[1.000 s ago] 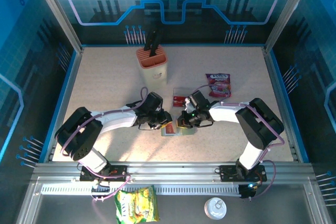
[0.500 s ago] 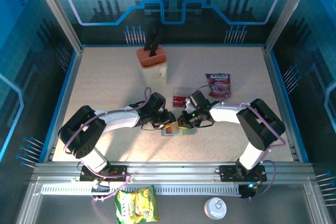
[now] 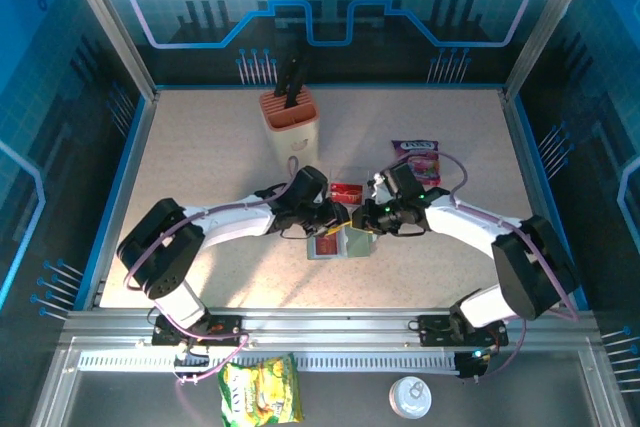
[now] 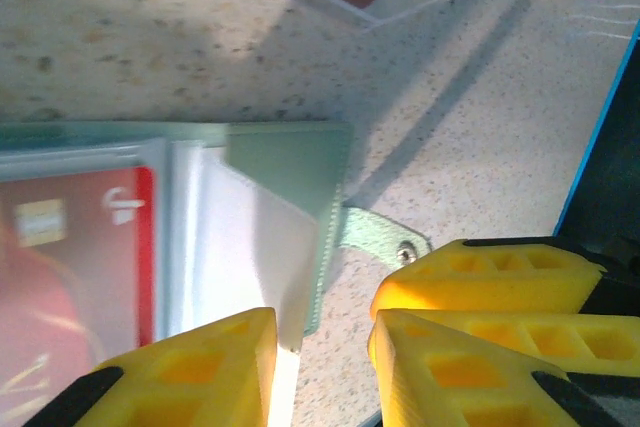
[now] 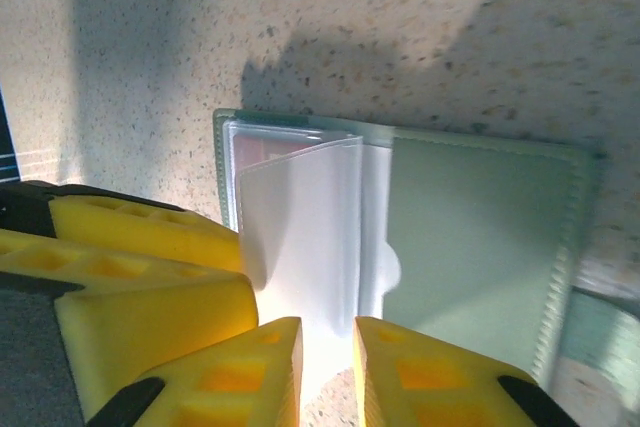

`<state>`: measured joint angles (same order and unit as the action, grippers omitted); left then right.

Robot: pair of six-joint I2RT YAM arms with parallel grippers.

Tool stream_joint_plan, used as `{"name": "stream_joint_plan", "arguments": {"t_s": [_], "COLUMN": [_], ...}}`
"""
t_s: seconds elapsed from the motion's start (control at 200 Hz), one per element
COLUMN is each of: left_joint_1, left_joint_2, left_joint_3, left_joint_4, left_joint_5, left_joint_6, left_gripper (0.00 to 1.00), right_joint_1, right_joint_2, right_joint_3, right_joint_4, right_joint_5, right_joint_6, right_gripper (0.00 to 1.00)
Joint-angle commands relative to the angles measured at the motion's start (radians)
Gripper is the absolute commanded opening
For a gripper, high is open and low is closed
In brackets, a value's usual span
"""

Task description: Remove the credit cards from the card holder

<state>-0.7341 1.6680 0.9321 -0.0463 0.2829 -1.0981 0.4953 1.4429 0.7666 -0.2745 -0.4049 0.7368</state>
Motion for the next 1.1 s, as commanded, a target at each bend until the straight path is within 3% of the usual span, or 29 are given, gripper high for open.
{"name": "stream_joint_plan", "arguments": {"t_s": [0.0, 0.425, 0.96, 1.091], "left_joint_1": [-0.025, -0.055, 0.028, 0.045], "left_joint_2": [0.053, 0.174, -0.078, -0.109], "left_joint_3": [0.05, 0.111, -0.06, -0.124], "left_joint_4": [-0.027, -0.003, -0.15, -0.151], "left_joint_5": [0.031, 0.046, -0.069, -0.075], "left_joint_6": [0.005, 0.007, 0.083, 0.074], "left_gripper": [0.32, 0.33, 0.27, 0.18], "right_joint_1": [-0.036, -0.097, 0.04, 0.077], "right_joint_2": [-0.068, -0.166, 0.001, 0.056], "right_joint_3": [0.015, -0.01, 0.054, 0.07], "right_joint_4": [-0.09, -0.162, -0.047, -0.015], "right_joint_5": [0.018, 0.021, -0.034, -0.036], "right_joint_6": [-0.044, -0.068, -0.018, -0.006], "right_gripper": [0.22, 0.25, 0.24, 0.24]}}
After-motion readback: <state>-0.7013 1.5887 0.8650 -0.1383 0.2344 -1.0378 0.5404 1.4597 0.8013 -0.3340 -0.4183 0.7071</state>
